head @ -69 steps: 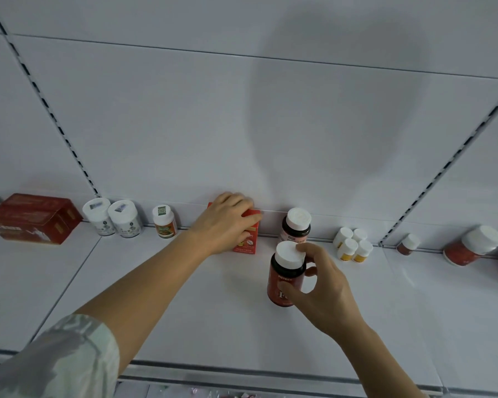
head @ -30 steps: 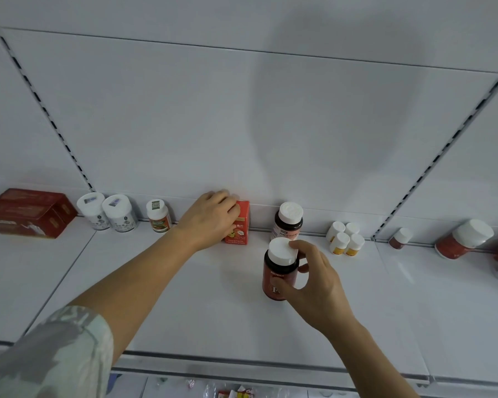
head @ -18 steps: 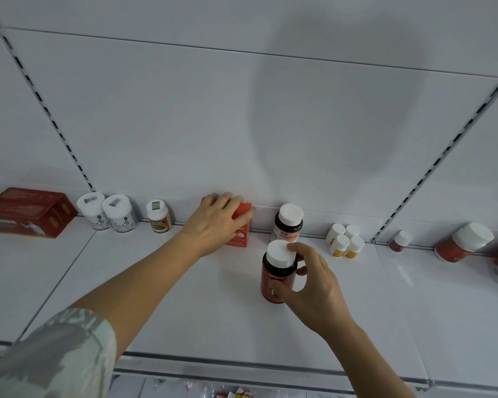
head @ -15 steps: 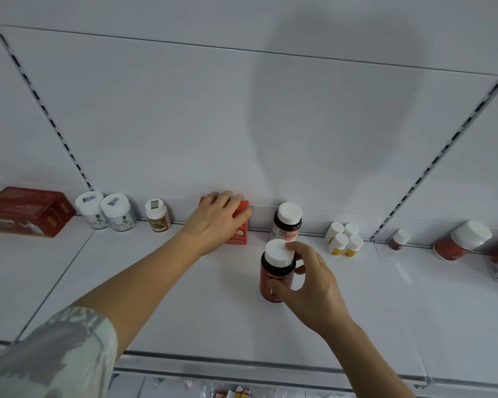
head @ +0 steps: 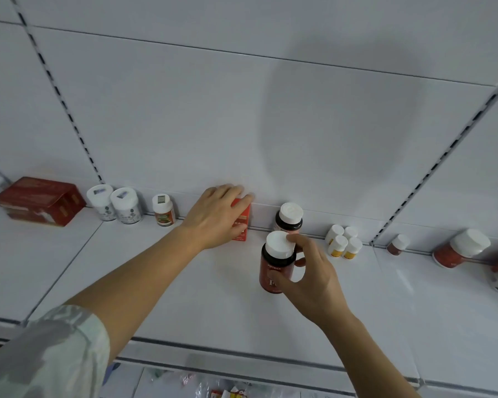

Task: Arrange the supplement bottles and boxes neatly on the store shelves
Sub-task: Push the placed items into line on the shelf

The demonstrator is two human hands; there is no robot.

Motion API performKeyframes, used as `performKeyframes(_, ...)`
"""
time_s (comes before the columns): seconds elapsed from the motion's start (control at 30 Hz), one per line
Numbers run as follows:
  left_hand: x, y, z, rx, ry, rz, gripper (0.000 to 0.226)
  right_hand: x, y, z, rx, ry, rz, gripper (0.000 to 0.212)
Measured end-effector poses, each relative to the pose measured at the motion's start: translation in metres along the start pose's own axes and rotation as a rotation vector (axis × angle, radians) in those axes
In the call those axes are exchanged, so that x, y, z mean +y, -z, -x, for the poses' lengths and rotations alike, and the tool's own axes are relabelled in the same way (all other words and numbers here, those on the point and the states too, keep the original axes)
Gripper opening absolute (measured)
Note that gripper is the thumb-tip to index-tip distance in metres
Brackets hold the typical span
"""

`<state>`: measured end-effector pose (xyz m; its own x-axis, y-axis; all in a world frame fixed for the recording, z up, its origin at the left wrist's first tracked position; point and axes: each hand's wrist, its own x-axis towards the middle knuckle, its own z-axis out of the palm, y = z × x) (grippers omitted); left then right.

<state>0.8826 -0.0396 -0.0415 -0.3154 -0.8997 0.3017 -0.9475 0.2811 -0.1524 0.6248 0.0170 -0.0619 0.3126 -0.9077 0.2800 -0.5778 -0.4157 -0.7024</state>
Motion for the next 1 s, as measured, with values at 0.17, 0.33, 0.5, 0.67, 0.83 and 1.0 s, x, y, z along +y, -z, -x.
performKeyframes(0.17,-0.002,0.017,0.031,0.098,0.151,0.152,0.060,-0.007,-0.004,-0.010,-0.022,0.043,-0.012,0.067)
performKeyframes(0.33,-0.008,0.033,0.079,0.220,0.294,0.179,0.053,-0.026,-0.021,-0.013,-0.034,0.092,-0.021,0.067)
performKeyframes(0.5,-0.025,0.052,0.132,0.211,0.443,0.175,0.051,-0.070,-0.049,-0.007,-0.032,0.160,-0.020,0.069)
performKeyframes(0.67,-0.058,0.075,0.207,0.161,0.515,0.161,0.061,-0.132,-0.093,0.010,0.002,0.228,-0.040,0.070)
performKeyframes(0.83,-0.105,0.096,0.291,0.081,0.574,0.119,0.067,-0.197,-0.153,0.032,-0.014,0.263,-0.049,0.069)
performKeyframes(1.0,-0.155,0.109,0.365,0.015,0.665,0.126,0.073,-0.264,-0.213,0.040,-0.060,0.350,-0.048,0.068)
